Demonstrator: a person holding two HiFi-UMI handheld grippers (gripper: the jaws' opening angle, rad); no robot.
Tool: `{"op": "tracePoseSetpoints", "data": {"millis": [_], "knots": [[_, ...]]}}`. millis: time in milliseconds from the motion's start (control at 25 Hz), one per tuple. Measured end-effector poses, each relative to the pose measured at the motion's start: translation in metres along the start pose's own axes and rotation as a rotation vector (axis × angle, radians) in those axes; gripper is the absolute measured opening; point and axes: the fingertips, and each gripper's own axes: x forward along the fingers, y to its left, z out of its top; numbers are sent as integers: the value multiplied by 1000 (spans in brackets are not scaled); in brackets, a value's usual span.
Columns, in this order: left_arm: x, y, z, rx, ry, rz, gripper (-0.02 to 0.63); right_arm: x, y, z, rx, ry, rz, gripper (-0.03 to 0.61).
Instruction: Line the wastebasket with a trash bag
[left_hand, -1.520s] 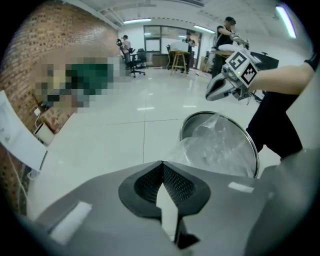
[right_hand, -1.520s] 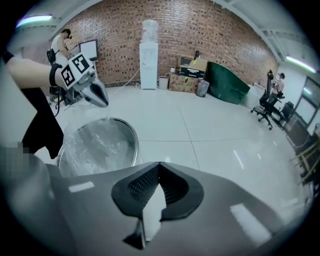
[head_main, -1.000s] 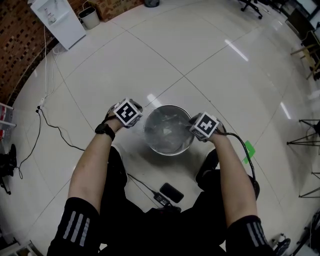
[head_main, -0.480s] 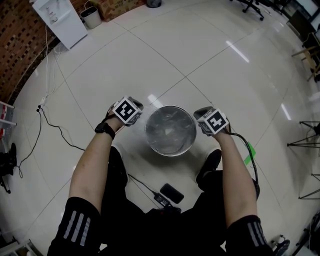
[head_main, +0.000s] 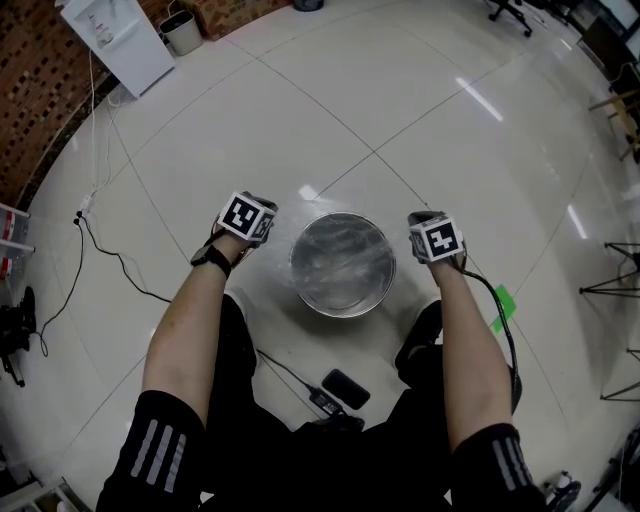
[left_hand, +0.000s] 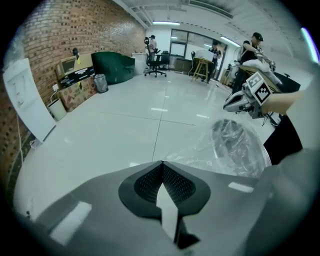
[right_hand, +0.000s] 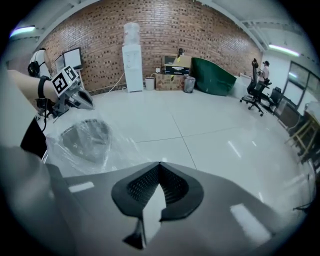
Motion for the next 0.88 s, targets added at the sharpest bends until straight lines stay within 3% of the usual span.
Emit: {"op": "tracePoseSetpoints", "data": {"millis": [200,440,560,680,800,880], "knots": [[26,0,-30,-7,106,-20,-6,30,8,-28,11,86,36,6],[45,-31,-94,20,355,-129,-5,45,36,-84,-51,258,137,6],[51,-42,-99,52,355,-172,19,46,46,-96,-35,275,187,6],[40,-41,-96,68,360,-167,79,38,36,-84,-52,220,147,19],[20,-34,-87,65,340,-143,129,20,19,-65,-49,153,96,104],[6,-22,-73,83,284,-96,135,0,13,-53,-48,122,89,110]]}}
